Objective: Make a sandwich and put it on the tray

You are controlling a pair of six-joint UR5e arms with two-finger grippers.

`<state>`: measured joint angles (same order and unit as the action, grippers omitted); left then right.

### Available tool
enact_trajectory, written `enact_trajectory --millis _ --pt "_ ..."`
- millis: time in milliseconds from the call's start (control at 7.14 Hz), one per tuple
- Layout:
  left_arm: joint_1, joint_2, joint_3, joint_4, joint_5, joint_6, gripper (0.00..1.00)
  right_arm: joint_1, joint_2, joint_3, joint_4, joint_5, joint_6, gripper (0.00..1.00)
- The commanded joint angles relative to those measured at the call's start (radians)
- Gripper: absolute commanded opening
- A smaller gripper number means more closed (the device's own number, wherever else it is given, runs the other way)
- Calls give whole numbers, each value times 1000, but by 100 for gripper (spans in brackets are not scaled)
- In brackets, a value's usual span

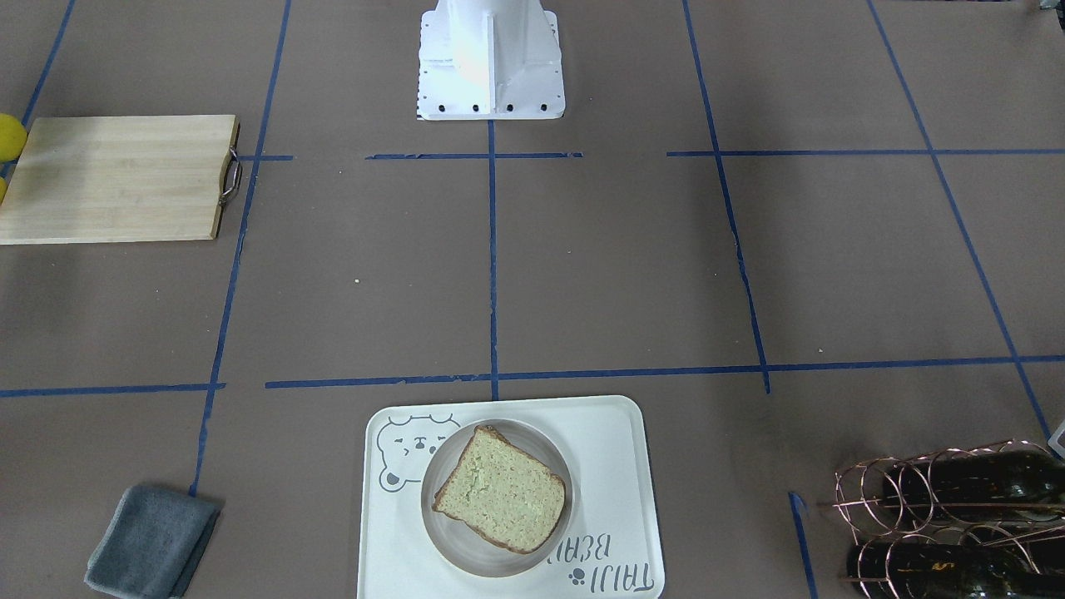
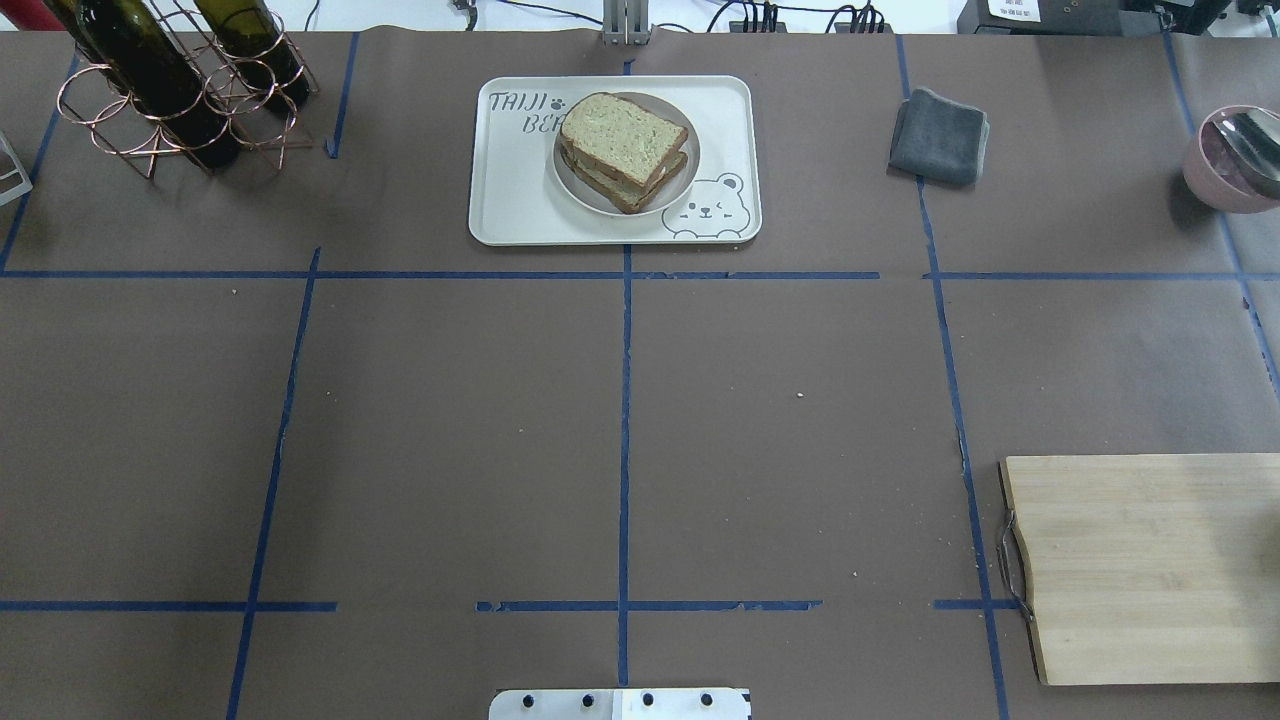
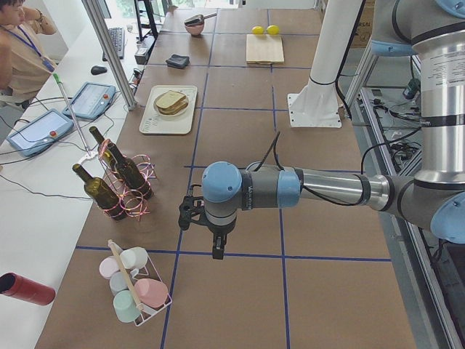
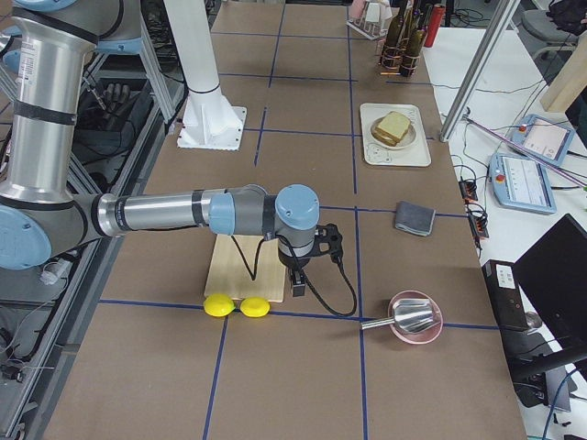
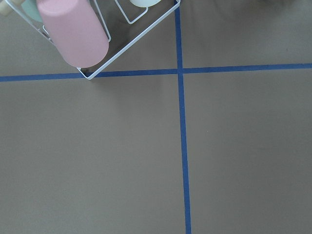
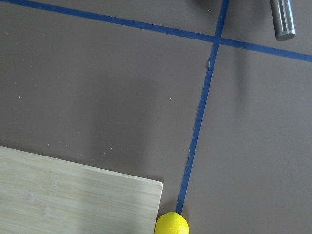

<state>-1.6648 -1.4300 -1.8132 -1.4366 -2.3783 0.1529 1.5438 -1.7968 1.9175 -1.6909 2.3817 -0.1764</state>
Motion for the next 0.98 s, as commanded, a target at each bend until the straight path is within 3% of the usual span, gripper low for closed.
enact_trajectory --millis 0,840 --pt "28 -4 11 7 1 1 100 -1 0 0 -1 1 0 100" --pt "31 -1 18 18 2 5 100 -1 0 -2 -1 -1 0 100"
